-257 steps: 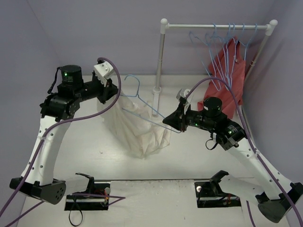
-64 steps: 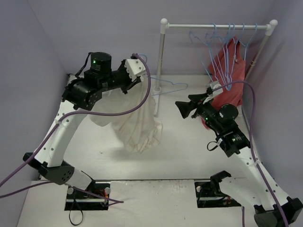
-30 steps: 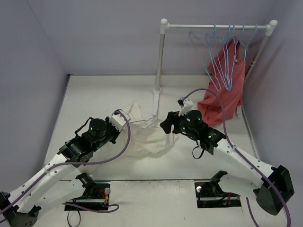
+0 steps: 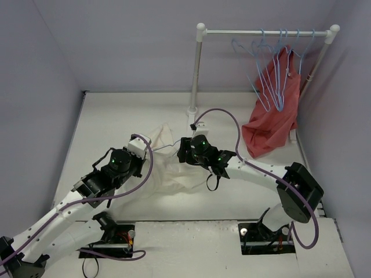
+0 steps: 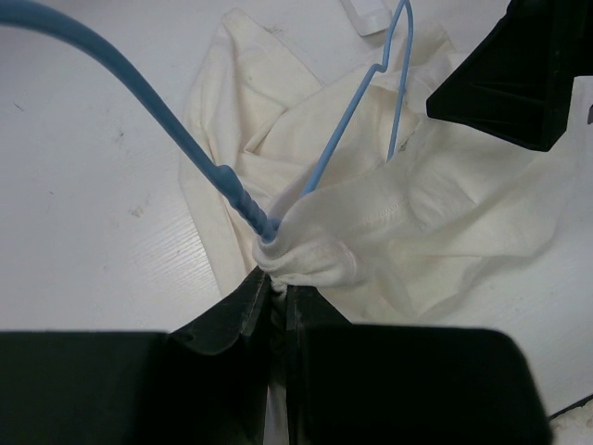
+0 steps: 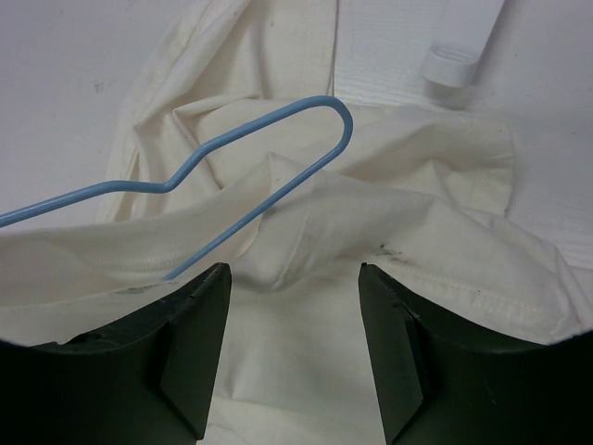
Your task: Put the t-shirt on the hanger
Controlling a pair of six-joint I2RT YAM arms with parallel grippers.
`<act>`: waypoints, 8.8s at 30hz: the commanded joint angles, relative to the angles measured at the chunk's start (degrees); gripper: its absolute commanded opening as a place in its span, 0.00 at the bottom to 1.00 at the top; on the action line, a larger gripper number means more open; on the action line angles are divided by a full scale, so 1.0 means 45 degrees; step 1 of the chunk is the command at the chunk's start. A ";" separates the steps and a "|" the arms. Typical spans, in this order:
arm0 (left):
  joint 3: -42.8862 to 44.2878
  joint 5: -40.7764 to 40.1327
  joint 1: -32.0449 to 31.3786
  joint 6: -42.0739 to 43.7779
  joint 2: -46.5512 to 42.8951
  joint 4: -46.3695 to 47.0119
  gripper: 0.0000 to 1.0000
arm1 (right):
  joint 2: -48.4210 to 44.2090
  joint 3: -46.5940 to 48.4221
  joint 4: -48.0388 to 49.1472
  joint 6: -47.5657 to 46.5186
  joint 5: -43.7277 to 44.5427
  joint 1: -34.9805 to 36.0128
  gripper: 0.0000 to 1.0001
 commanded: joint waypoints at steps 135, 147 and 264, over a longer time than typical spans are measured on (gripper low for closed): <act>0.4055 0.6692 0.0242 0.2521 0.2002 0.3884 0.00 | -0.2677 0.6530 -0.5726 -0.9818 -0.5754 -0.1167 0.00; 0.0843 0.7418 0.0415 0.2090 0.1107 0.7801 0.00 | -0.2303 0.5366 -0.5591 -0.9822 -0.6131 -0.0995 0.02; 0.4224 0.9697 0.4446 0.4826 0.1227 0.1080 0.21 | -0.5205 0.6330 -0.7054 -1.3568 -1.0840 -0.4628 0.00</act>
